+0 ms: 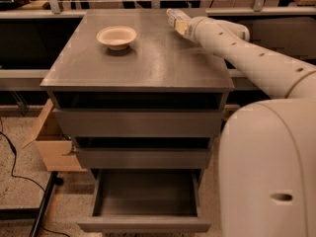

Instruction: Place blue plastic bottle into bottom drawer

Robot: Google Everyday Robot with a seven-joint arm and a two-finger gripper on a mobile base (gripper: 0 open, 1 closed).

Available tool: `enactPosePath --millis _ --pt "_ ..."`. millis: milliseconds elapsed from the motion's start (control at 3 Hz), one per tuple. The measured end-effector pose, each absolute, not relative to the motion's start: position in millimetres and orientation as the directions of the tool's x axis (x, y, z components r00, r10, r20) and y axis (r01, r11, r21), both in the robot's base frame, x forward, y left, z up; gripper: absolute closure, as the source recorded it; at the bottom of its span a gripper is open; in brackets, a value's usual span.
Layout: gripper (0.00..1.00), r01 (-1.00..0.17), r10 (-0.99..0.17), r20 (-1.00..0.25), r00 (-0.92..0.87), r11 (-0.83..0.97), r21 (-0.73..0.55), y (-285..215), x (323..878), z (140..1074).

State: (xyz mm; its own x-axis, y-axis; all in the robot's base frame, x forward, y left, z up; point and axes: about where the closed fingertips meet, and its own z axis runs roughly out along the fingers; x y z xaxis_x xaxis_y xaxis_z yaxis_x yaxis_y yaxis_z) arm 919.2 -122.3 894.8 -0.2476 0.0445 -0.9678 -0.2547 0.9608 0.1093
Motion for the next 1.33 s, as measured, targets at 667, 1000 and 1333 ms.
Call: enactPosePath --millis 667,1000,1333 --pt "1.00 -0.287 -0.028 -0.969 -0.244 0.957 0.044 -202.4 876.2 920.8" --pt "1.00 -0.287 -0.029 -0.969 -0.245 0.957 0.045 -201.9 876.2 919.7" --pt "1.00 -0.335 -0.044 -0.968 -0.245 0.941 0.042 -192.9 868.6 919.2"
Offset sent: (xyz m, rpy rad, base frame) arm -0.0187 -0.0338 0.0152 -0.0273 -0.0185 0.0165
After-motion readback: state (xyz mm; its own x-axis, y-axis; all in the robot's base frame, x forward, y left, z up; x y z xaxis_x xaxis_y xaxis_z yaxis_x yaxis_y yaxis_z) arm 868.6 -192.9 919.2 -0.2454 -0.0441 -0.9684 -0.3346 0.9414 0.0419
